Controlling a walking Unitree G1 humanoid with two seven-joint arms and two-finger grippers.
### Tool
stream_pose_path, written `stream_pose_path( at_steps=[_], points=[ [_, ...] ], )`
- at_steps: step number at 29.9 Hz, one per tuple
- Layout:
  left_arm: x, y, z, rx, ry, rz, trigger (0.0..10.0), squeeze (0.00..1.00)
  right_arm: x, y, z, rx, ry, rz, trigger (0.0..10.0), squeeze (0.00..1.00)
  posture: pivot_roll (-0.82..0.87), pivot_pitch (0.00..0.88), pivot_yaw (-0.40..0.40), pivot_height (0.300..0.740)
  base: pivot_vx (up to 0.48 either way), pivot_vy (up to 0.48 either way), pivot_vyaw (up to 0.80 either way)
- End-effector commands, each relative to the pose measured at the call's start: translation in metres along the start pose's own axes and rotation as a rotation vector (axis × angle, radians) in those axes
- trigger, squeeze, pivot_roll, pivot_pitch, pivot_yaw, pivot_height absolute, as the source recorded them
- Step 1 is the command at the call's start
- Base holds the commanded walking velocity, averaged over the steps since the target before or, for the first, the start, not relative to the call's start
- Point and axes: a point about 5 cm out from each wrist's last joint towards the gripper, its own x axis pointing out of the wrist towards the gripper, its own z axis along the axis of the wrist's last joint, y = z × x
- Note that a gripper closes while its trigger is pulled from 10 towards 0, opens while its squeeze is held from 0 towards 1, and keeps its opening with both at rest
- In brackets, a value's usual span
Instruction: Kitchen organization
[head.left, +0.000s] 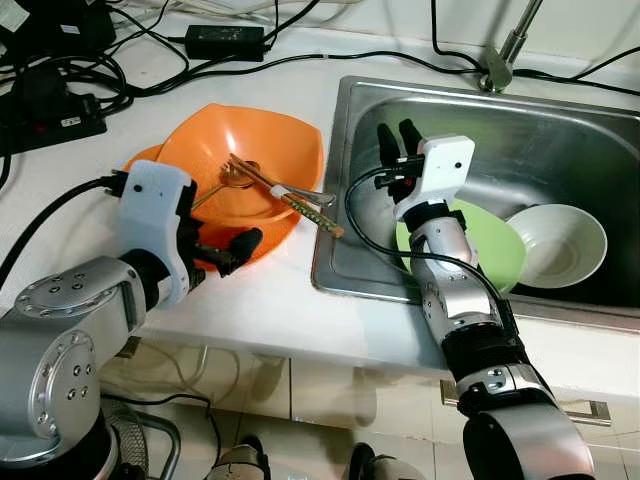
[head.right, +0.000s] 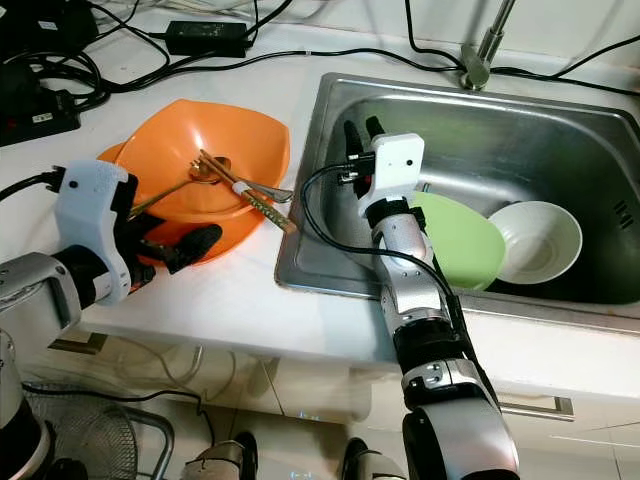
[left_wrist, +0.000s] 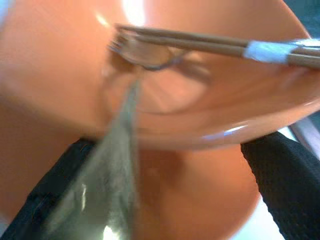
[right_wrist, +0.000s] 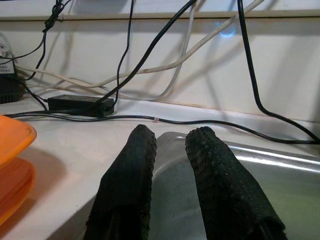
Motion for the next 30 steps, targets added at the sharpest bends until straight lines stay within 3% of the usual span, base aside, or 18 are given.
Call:
stream_pose_path(
  at_steps=[1,7,19,22,26,30],
  points=[
    [-0.004,0.006,0.005,0.010,-0.024,0.027,10.0,0.00,-0.009,-0.006,-0.014,0.025,0.045,-0.027,10.0,0.00,0.31,0.173,-0.018,0.740,0.000,0.000,0.00],
    [-0.011,0.015,0.005,0.082,0.014,0.078,10.0,0.00,-0.006,-0.004,-0.014,0.029,0.043,-0.018,10.0,0.00,0.31,0.171,-0.024,0.740,0.000,0.000,0.00],
    [-0.021,0.029,0.003,0.128,0.074,0.106,10.0,0.00,-0.005,-0.002,-0.014,0.034,0.040,-0.006,10.0,0.00,0.32,0.168,-0.030,0.740,0.000,0.000,0.00],
    [-0.029,0.051,0.001,0.166,0.126,0.237,10.0,0.00,-0.004,0.000,-0.014,0.039,0.038,-0.001,10.0,0.00,0.32,0.169,-0.031,0.740,0.000,0.000,0.00],
    [-0.031,0.060,-0.002,0.183,0.151,0.299,10.0,0.00,-0.004,0.001,-0.014,0.040,0.038,0.001,10.0,0.00,0.33,0.167,-0.031,0.740,0.000,0.000,0.00],
    [-0.034,0.078,-0.004,0.252,0.158,0.463,10.0,0.00,-0.004,0.002,-0.014,0.045,0.036,0.004,10.0,0.00,0.32,0.163,-0.030,0.740,0.000,0.000,0.00]
  ],
)
